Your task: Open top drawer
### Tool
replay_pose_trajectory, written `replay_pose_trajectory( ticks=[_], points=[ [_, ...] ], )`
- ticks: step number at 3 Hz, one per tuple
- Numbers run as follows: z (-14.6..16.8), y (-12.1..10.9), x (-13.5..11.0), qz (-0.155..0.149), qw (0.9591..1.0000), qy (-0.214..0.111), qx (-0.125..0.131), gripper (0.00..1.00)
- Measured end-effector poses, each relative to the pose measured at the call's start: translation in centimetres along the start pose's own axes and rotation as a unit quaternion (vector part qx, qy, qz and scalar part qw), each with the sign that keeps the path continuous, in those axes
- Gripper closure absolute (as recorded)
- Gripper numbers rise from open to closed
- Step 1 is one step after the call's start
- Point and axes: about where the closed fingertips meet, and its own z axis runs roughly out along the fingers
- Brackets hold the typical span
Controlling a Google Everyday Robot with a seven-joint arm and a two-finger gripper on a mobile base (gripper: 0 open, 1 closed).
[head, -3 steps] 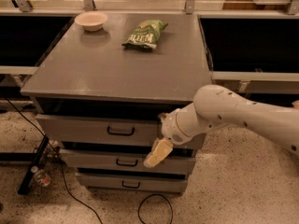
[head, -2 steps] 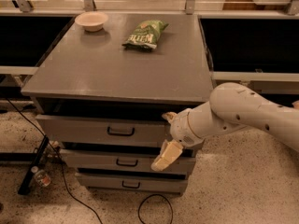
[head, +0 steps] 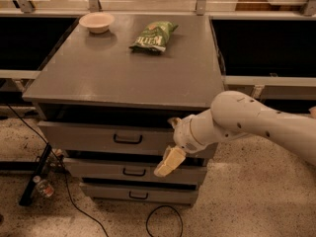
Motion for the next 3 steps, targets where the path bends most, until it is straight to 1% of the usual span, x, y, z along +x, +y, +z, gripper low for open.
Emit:
replay_pose_trajectory(
  ticks=[1, 2, 3],
  points=[
    [0.00, 0.00, 0.00, 0.000, 1.0000, 0.000, 0.000, 0.00],
    [0.56, 0.25, -0.21, -0.007, 0.9999, -0.006, -0.012, 0.00],
    [0.92, 0.64, -0.38, -0.016, 0.9997, -0.007, -0.019, 0.00]
  ],
)
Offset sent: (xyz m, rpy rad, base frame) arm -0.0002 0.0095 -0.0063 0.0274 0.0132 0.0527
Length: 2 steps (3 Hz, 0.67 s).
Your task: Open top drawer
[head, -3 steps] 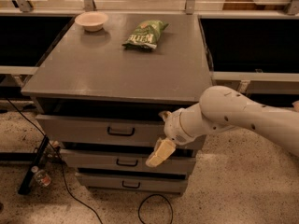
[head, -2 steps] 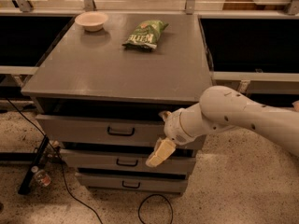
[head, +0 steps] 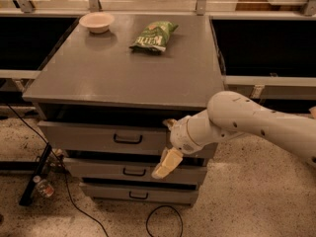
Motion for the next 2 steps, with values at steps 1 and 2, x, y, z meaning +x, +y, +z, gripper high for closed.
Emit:
replay_pose_trajectory(
  ticks=[1, 2],
  points=[
    [0.50, 0.47, -0.20, -0.011, 0.9999, -0.002, -0.008, 0.00],
    [0.51, 0.47, -0.20, -0.011, 0.9999, -0.002, -0.008, 0.00]
  ],
)
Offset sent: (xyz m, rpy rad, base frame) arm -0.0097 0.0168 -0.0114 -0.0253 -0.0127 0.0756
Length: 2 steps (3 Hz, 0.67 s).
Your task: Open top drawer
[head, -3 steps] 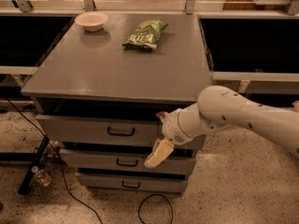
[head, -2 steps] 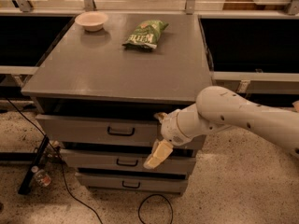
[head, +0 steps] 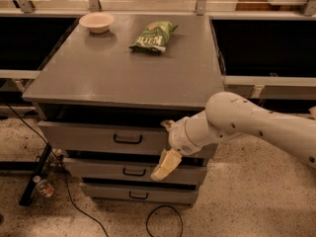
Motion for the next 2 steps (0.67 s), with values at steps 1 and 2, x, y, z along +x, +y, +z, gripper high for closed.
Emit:
replay_pose_trajectory(
  ticks=[1, 2],
  points=[
    [3.25, -2.35, -1.38, -0.004, 0.9987, 0.030, -0.041, 0.00],
    [3.31, -2.34, -1.48, -0.005, 0.9987, 0.030, -0.042, 0.00]
  ],
)
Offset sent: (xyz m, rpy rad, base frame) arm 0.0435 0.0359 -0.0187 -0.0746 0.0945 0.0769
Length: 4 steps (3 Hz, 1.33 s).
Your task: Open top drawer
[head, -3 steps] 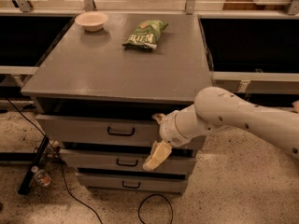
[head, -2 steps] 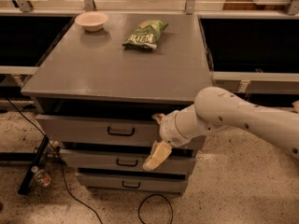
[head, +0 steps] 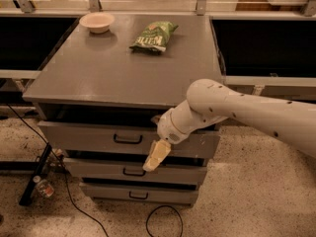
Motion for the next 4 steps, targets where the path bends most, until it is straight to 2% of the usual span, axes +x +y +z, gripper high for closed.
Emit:
replay_pose_trajectory(
  ticks=[2, 3, 4],
  points=[
    [-2.0, 2.6, 0.7, -0.031, 0.9995, -0.003, -0.010, 0.00],
    [-4.1, 5.4, 1.6, -0.066, 0.9969, -0.027, -0.032, 0.00],
    [-4.1, 5.4, 1.7, -0.067, 0.9969, -0.027, -0.032, 0.00]
  ],
)
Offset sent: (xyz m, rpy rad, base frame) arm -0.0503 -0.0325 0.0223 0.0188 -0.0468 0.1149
